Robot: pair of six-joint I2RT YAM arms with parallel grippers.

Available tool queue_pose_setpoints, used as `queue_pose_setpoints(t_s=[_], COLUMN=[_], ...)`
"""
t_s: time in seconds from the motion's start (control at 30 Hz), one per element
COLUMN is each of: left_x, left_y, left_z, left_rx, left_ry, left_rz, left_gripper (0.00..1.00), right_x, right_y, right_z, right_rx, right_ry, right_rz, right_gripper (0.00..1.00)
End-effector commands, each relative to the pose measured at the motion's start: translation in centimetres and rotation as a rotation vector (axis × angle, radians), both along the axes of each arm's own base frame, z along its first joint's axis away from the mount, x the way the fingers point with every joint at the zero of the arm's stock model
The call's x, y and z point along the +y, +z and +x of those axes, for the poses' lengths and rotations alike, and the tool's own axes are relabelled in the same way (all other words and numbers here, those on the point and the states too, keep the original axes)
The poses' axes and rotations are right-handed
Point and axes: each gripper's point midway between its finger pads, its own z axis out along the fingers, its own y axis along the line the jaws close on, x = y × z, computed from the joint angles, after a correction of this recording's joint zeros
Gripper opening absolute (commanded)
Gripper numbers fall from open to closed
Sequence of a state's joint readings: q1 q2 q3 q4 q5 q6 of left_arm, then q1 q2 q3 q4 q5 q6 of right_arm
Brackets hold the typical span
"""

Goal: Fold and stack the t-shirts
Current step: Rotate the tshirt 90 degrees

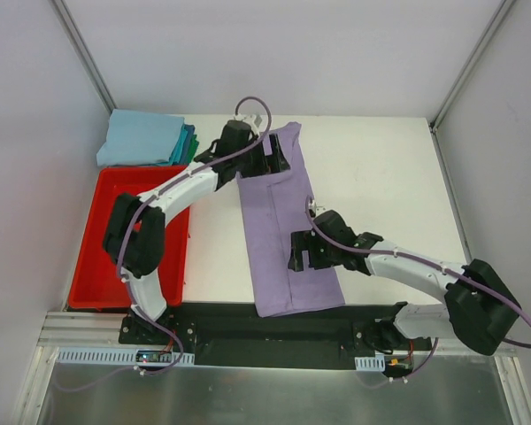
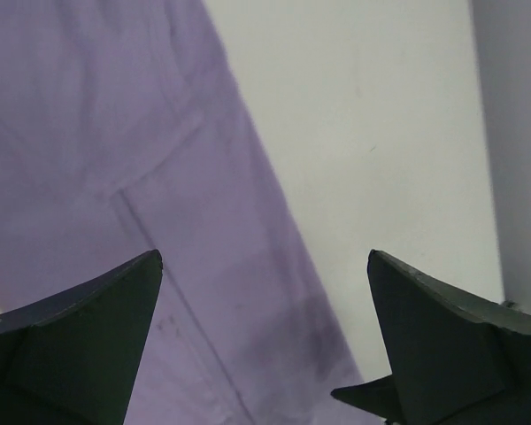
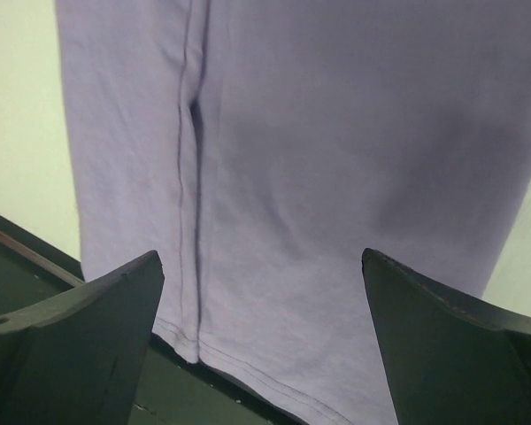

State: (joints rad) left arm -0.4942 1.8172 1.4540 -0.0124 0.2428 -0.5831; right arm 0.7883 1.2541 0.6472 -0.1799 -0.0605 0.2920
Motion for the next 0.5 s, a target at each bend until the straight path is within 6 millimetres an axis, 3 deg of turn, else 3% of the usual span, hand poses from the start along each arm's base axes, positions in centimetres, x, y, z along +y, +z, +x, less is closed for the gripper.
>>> queue_pose_setpoints(t_s=[0.0,0.33,0.47], left_x=[3.6,3.0,3.2], left_y=[-10.5,-16.7,-18.0], left_z=[-2.7,1.5,3.4], left_rx=[0.214,0.324,0.355], left_ry=[0.044,0.094,0.094], left_rz=[0.229,0.31,0.314], left_gripper=[0.99,0.99,0.99], right_x=[0.8,1.4,2.1], right_y=[-1.4,-3.2,-3.9], right_z=[-1.9,-2.2,-2.4], right_rx=[0.053,0.068,0.107], right_ry=[0.081,0.058,0.08], right_rz=[0.001,-0.009,-0.011], right_gripper=[0.96,0.96,0.96])
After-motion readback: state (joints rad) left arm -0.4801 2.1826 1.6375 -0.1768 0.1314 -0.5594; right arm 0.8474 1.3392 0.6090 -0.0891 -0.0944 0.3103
